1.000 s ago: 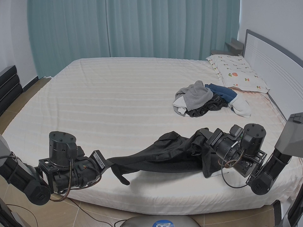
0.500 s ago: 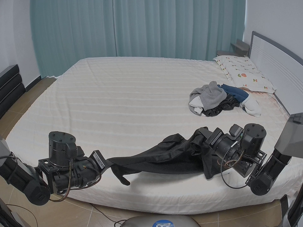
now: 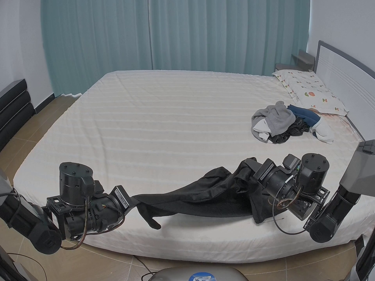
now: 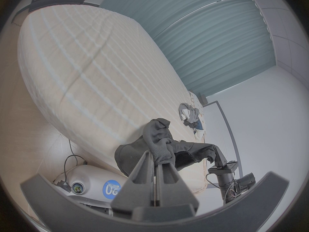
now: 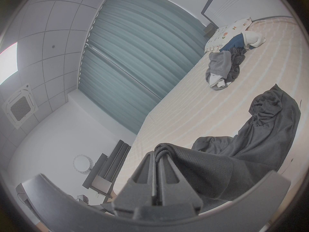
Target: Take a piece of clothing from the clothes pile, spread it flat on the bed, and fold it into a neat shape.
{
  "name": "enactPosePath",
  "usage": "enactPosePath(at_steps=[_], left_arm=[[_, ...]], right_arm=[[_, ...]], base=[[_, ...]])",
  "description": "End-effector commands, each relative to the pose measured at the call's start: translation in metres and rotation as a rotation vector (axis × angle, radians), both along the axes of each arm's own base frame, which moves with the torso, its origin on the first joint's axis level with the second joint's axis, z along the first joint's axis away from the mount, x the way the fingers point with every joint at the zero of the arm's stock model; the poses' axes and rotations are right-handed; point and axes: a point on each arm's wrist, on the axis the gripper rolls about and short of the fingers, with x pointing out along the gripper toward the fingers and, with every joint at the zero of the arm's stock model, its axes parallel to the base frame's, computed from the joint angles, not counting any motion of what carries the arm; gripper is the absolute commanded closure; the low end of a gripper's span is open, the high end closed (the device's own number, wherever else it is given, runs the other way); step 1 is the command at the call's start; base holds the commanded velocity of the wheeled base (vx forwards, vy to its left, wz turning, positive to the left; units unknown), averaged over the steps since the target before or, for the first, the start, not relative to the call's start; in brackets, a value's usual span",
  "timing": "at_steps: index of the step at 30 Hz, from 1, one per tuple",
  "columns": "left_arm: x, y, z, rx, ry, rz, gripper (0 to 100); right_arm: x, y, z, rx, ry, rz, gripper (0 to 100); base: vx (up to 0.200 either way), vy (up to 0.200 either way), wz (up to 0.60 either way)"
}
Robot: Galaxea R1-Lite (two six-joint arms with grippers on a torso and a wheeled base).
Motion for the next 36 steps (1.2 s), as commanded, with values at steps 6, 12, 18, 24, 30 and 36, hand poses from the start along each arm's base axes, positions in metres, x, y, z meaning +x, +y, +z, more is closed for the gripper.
enactPosePath(at_steps=[6,12,18,24,30,36], left_arm=[[0.001,0.0,0.0,-0.001,-0.002,0.002,100],[0.002,-0.001,-0.002,0.003,0.004,0.0,100],[0.002,-0.001,-0.002,0.002,0.005,-0.002,100],[0.001,-0.002,-0.001,0.001,0.002,-0.006,100],[-0.003,-0.002,0.003,-0.005,-0.012,-0.016,100],[-0.007,-0.001,0.009,-0.014,-0.032,-0.018,100]], right_arm=[[-0.001,0.0,0.001,0.001,-0.002,0.002,100],[-0.003,-0.002,-0.001,-0.006,0.008,0.0,100],[-0.009,-0.005,0.0,-0.012,0.016,0.013,100],[-0.018,-0.009,0.004,-0.015,0.016,0.027,100],[-0.026,-0.013,0.017,0.007,-0.018,0.06,100],[-0.036,-0.013,0.026,-0.004,-0.051,0.078,100]], base=[[0.0,0.2,0.0],[0.0,0.1,0.0],[0.0,0.0,0.0],[-0.1,0.0,0.0],[-0.2,0.0,0.0],[-0.2,0.0,0.0]])
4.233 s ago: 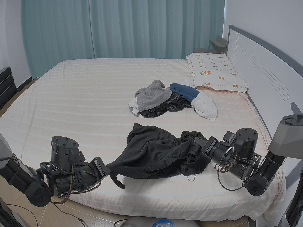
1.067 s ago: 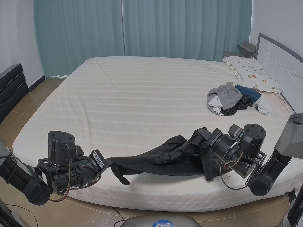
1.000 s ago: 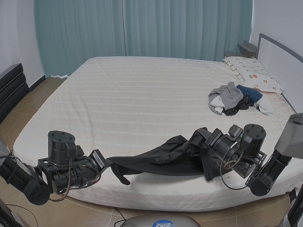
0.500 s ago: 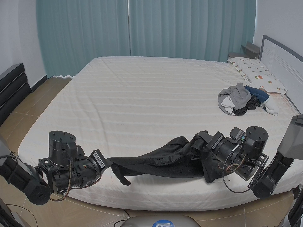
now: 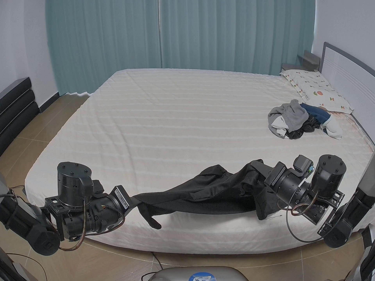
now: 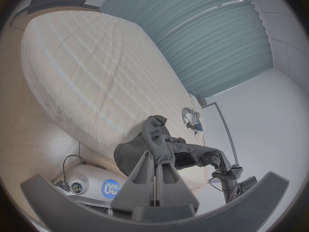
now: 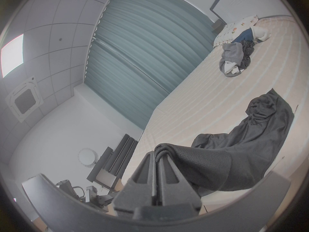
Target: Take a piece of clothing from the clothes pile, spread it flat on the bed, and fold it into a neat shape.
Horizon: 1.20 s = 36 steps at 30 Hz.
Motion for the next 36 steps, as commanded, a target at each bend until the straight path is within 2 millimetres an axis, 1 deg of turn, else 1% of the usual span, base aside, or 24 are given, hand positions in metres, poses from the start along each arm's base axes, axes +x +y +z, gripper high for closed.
enactPosePath(at_steps=[1,2,5,6,7,9,12,15,17,18,20,21,22,23,24,25,26,27,29,31,32,34,35,36], left_arm=[[-0.003,0.001,0.005,-0.008,-0.019,-0.002,100],[-0.003,0.001,0.005,-0.008,-0.019,-0.002,100],[-0.007,0.003,0.016,-0.027,-0.058,-0.003,100],[-0.009,0.004,0.019,-0.034,-0.071,-0.003,100],[-0.009,0.004,0.02,-0.035,-0.072,-0.003,100],[-0.017,0.007,0.033,-0.054,-0.124,-0.009,100],[-0.026,0.013,0.051,-0.071,-0.202,-0.014,100],[-0.037,0.019,0.069,-0.094,-0.273,-0.02,100],[-0.04,0.02,0.08,-0.08,-0.293,-0.029,100],[-0.04,0.02,0.08,-0.08,-0.293,-0.029,100],[-0.042,0.022,0.105,-0.058,-0.321,-0.025,100],[-0.042,0.022,0.108,-0.059,-0.324,-0.023,100],[-0.042,0.023,0.121,-0.061,-0.328,-0.02,100],[-0.042,0.024,0.123,-0.06,-0.327,-0.019,100],[-0.039,0.023,0.136,-0.054,-0.325,-0.012,100],[-0.036,0.024,0.146,-0.056,-0.33,-0.001,100],[-0.034,0.025,0.153,-0.058,-0.337,0.007,100],[-0.028,0.027,0.165,-0.054,-0.339,0.033,100],[-0.013,0.029,0.176,-0.045,-0.326,0.062,100],[0.002,0.029,0.182,-0.033,-0.307,0.089,100],[0.012,0.029,0.184,-0.026,-0.29,0.101,100],[0.023,0.028,0.184,-0.018,-0.265,0.109,100],[0.033,0.025,0.18,-0.005,-0.233,0.111,100],[0.033,0.025,0.18,-0.005,-0.233,0.111,100]], right_arm=[[-0.009,0.0,0.012,-0.001,-0.048,0.017,100],[-0.009,0.0,0.012,-0.001,-0.048,0.017,100],[-0.021,-0.004,0.025,0.011,-0.12,0.03,100],[-0.024,-0.006,0.03,0.011,-0.143,0.029,100],[-0.024,-0.006,0.03,0.01,-0.147,0.029,100],[-0.035,-0.015,0.052,0.006,-0.249,0.016,100],[-0.053,-0.026,0.079,0.015,-0.359,0.007,100],[-0.07,-0.036,0.099,0.017,-0.401,0.007,100],[-0.083,-0.044,0.118,0.024,-0.419,0.015,100],[-0.083,-0.044,0.118,0.024,-0.419,0.015,100],[-0.103,-0.057,0.145,0.023,-0.416,0.031,100],[-0.106,-0.059,0.149,0.025,-0.42,0.029,100],[-0.118,-0.067,0.168,0.048,-0.441,0.029,100],[-0.12,-0.068,0.172,0.052,-0.445,0.031,100],[-0.131,-0.076,0.196,0.081,-0.475,0.026,100],[-0.135,-0.081,0.209,0.099,-0.476,0.016,100],[-0.137,-0.084,0.217,0.108,-0.477,0.012,100],[-0.139,-0.088,0.237,0.133,-0.482,0.002,100],[-0.135,-0.094,0.262,0.156,-0.478,-0.018,100],[-0.115,-0.096,0.275,0.142,-0.444,-0.049,100],[-0.099,-0.101,0.283,0.123,-0.428,-0.089,100],[-0.079,-0.106,0.289,0.101,-0.413,-0.129,100],[-0.06,-0.107,0.291,0.088,-0.395,-0.144,100],[-0.06,-0.107,0.291,0.088,-0.395,-0.144,100]], base=[[-0.2,0.0,0.0],[-0.2,0.0,0.0],[-0.2,0.0,0.0],[-0.2,0.0,0.0],[0.0,0.0,0.0],[0.0,0.0,0.0],[0.0,0.0,0.0],[0.0,0.0,0.0],[0.0,0.0,0.0],[0.0,0.0,0.0],[0.0,0.0,0.0],[0.0,0.0,0.0],[0.0,0.0,0.0],[0.0,0.0,0.0],[0.0,0.0,0.0],[0.0,0.0,0.0],[0.0,0.0,0.0],[0.0,0.0,0.0],[0.0,0.0,0.0],[0.0,0.0,0.0],[0.0,0.0,0.0],[0.0,0.0,0.0],[0.0,0.0,0.0],[0.0,0.0,0.0]])
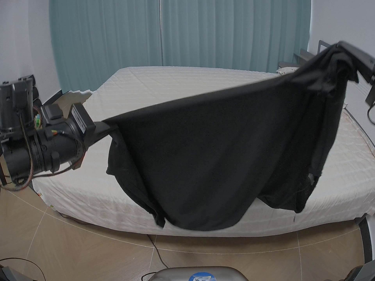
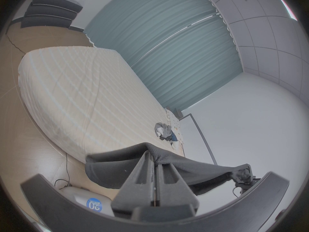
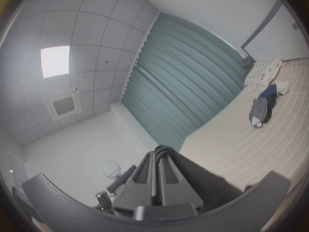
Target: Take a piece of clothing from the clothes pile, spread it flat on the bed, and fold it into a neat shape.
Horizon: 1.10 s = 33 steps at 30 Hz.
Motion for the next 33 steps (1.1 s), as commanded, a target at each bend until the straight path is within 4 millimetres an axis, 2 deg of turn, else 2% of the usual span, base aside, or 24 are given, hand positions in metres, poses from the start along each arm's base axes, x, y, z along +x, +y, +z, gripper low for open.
enactPosePath(at_steps=[1,8,12,14,21,22,24,27,33], left_arm=[[0.063,-0.001,0.021,0.04,0.098,0.09,100],[0.112,-0.01,-0.015,0.08,0.203,0.123,100],[0.13,-0.013,-0.02,0.081,0.206,0.132,100],[0.138,-0.016,-0.019,0.076,0.195,0.132,100],[0.161,-0.025,-0.025,0.077,0.184,0.129,100],[0.173,-0.029,-0.03,0.075,0.181,0.131,100],[0.177,-0.03,-0.032,0.075,0.181,0.131,100],[0.197,-0.036,-0.044,0.078,0.189,0.132,100],[0.21,-0.041,-0.058,0.084,0.205,0.133,100]], right_arm=[[0.069,-0.031,0.057,0.022,0.037,-0.166,100],[0.159,-0.017,0.013,-0.069,0.128,-0.192,100],[0.19,-0.011,0.003,-0.046,0.051,-0.246,100],[0.203,-0.009,-0.002,-0.04,0.025,-0.254,100],[0.223,-0.007,-0.017,-0.061,0.042,-0.27,100],[0.23,-0.005,-0.027,-0.077,0.064,-0.284,100],[0.233,-0.005,-0.031,-0.083,0.073,-0.291,100],[0.247,-0.003,-0.048,-0.094,0.09,-0.31,100],[0.26,0.0,-0.063,-0.09,0.068,-0.335,100]], base=[[0.0,0.0,0.0],[0.0,0.0,0.0],[0.0,0.0,0.0],[0.2,0.0,0.0],[0.2,0.0,0.0],[0.2,0.0,0.0],[0.2,0.0,0.0],[0.2,0.0,0.0],[0.2,0.0,0.0]])
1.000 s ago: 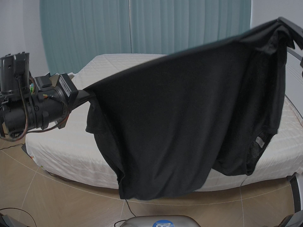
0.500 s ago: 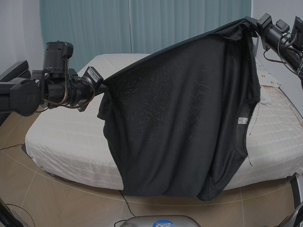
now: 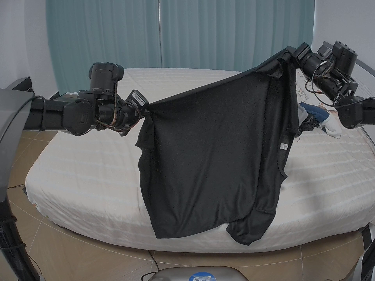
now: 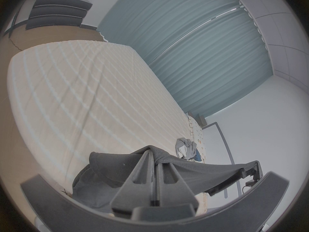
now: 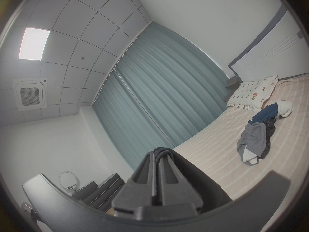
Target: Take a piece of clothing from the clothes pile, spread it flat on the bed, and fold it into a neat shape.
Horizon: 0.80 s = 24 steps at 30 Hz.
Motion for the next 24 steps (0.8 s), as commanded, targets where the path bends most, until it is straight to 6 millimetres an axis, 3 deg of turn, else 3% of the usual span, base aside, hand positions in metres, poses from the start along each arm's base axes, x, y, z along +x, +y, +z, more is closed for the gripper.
enactPosePath(at_steps=[1,12,15,16,21,24], left_arm=[[0.022,-0.008,-0.029,0.017,0.046,0.002,100],[0.033,-0.015,-0.034,0.017,0.009,0.028,100],[0.037,-0.017,-0.044,0.019,0.02,0.027,100],[0.04,-0.022,-0.057,0.025,0.044,0.02,100],[0.046,-0.024,-0.078,0.032,0.087,0.028,100],[0.056,-0.026,-0.101,0.006,0.102,0.043,100]], right_arm=[[0.024,0.004,-0.035,-0.013,0.064,-0.019,100],[0.037,0.019,-0.077,-0.021,0.113,-0.004,100],[0.042,0.021,-0.088,-0.023,0.135,-0.022,100],[0.047,0.022,-0.099,-0.028,0.156,-0.03,100],[0.053,0.023,-0.12,-0.034,0.188,-0.036,100],[0.062,0.026,-0.144,-0.037,0.215,-0.037,100]], base=[[0.2,0.0,0.0],[0.2,0.0,0.0],[0.2,0.0,0.0],[0.0,0.0,0.0],[0.0,0.0,0.0],[0.0,0.0,0.0]])
